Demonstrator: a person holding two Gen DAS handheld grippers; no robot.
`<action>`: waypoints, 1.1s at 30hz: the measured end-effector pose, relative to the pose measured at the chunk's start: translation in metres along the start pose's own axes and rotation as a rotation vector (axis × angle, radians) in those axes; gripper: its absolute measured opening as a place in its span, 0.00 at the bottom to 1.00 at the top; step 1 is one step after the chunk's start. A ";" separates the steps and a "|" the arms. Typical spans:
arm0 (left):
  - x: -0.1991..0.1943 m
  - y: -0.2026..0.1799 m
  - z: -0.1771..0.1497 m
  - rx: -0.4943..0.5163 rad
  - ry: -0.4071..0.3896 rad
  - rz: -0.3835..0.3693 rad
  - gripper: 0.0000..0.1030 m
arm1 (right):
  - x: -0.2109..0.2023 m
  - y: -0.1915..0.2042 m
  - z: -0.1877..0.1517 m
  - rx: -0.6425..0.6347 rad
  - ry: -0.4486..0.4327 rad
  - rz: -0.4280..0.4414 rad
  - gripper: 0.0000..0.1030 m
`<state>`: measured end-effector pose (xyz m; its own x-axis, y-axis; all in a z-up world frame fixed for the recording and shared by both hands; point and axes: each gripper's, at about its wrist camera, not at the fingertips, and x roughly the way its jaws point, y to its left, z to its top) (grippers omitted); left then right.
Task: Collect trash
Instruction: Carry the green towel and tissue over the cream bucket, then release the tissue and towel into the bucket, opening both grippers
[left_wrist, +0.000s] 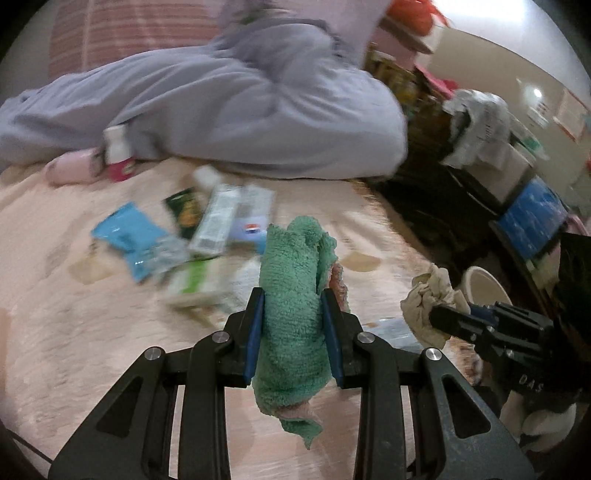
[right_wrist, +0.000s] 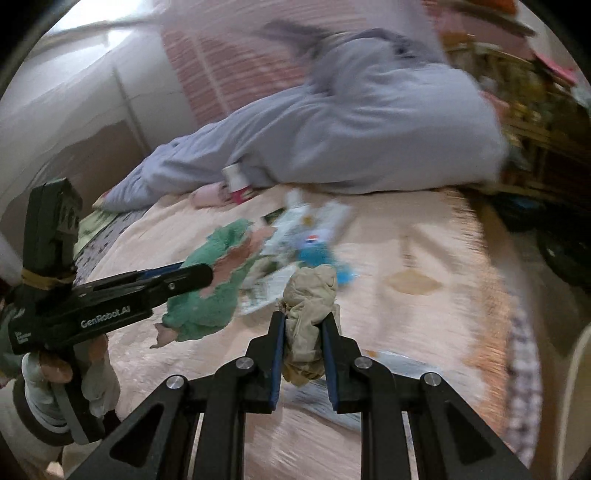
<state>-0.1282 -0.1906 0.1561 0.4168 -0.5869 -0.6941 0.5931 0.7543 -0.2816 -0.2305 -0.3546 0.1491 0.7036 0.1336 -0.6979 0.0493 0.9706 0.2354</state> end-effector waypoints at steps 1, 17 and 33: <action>0.003 -0.009 0.002 0.012 0.002 -0.010 0.27 | -0.011 -0.013 -0.002 0.020 -0.011 -0.025 0.18; 0.056 -0.146 0.017 0.184 0.057 -0.134 0.27 | -0.104 -0.148 -0.040 0.202 -0.072 -0.255 0.18; 0.102 -0.240 0.021 0.188 0.176 -0.369 0.27 | -0.136 -0.225 -0.082 0.360 -0.072 -0.396 0.18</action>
<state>-0.2136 -0.4382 0.1669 0.0400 -0.7354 -0.6764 0.8020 0.4274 -0.4172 -0.3957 -0.5748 0.1359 0.6279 -0.2548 -0.7354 0.5513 0.8126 0.1891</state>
